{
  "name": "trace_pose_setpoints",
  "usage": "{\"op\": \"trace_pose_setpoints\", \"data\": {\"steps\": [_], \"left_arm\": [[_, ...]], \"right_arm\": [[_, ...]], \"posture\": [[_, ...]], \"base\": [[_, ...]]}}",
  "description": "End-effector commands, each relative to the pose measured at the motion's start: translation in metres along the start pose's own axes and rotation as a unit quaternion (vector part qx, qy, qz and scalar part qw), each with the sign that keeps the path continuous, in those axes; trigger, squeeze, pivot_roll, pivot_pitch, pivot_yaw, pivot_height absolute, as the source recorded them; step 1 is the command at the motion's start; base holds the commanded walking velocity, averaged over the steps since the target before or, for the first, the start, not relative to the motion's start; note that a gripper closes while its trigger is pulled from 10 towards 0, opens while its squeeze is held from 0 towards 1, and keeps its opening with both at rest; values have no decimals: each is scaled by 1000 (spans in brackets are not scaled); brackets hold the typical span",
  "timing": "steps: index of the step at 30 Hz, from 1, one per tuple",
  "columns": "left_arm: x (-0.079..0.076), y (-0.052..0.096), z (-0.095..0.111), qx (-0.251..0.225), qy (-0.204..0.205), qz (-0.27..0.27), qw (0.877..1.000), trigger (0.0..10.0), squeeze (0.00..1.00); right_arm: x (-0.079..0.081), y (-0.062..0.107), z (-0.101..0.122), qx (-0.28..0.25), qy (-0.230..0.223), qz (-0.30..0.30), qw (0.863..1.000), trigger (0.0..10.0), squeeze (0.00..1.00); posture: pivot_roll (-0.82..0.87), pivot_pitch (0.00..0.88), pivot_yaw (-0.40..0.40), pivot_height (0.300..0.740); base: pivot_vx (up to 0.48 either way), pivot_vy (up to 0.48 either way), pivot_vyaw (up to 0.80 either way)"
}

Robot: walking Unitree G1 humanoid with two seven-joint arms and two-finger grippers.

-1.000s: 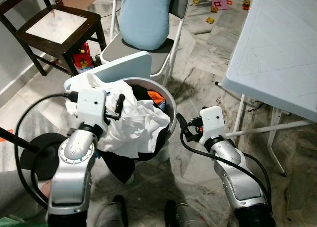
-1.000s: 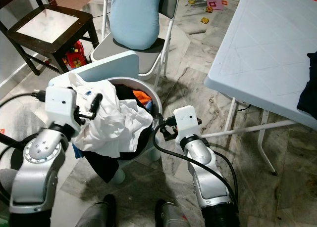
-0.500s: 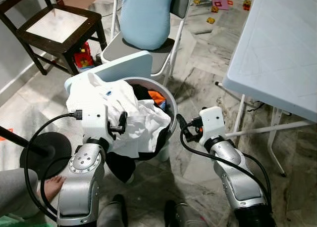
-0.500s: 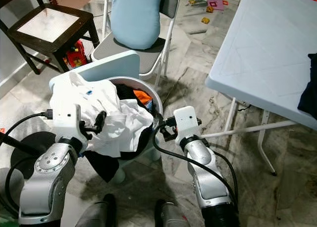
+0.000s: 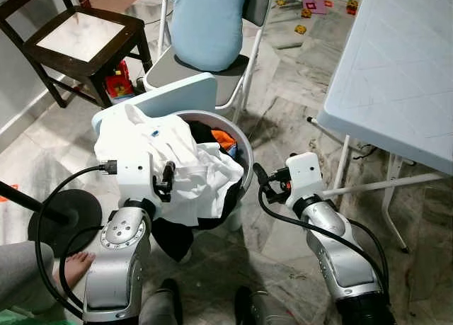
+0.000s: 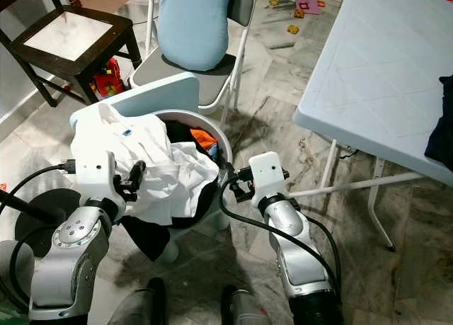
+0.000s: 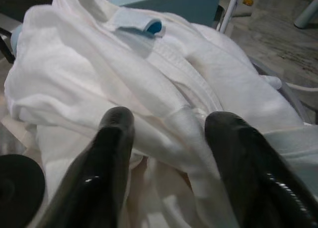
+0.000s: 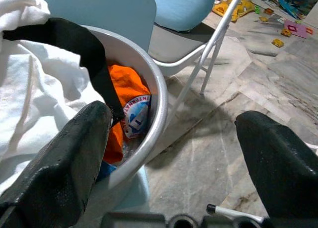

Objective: Hang hanger

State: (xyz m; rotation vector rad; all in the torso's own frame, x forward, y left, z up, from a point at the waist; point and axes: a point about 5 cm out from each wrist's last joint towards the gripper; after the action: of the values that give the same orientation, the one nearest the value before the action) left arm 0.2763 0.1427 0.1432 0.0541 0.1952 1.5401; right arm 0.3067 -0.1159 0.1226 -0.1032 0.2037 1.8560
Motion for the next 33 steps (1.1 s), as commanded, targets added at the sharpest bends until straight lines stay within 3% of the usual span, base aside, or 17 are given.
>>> {"op": "trace_pose_setpoints", "data": {"steps": [1, 10, 33], "left_arm": [[2, 2, -6, 11, 9, 11, 1000, 0, 0], [2, 1, -16, 23, 5, 6, 1000, 0, 0], [12, -2, -16, 21, -7, 23, 999, 0, 0]], "right_arm": [[-1, 2, -3, 5, 1, -2, 1000, 10000, 0], [-2, 2, -2, 4, 1, -3, 1000, 10000, 0], [0, 1, -2, 3, -1, -2, 1000, 10000, 0]], "posture": [[56, 257, -89, 740], [52, 256, -86, 740], [60, 254, -85, 740]], "base": [[0, 0, 0], [0, 0, 0], [0, 0, 0]]}}
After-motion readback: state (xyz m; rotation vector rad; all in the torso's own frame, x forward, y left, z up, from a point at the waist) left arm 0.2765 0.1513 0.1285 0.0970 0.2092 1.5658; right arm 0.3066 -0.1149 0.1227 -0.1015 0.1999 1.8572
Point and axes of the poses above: a point about 5 cm out from each wrist's last joint towards the gripper, its own y axis pointing back from the gripper into the wrist, its own z axis along the axis of the wrist's last joint, x = y × z, and after that the axes turned 3 degrees about y, right-handed
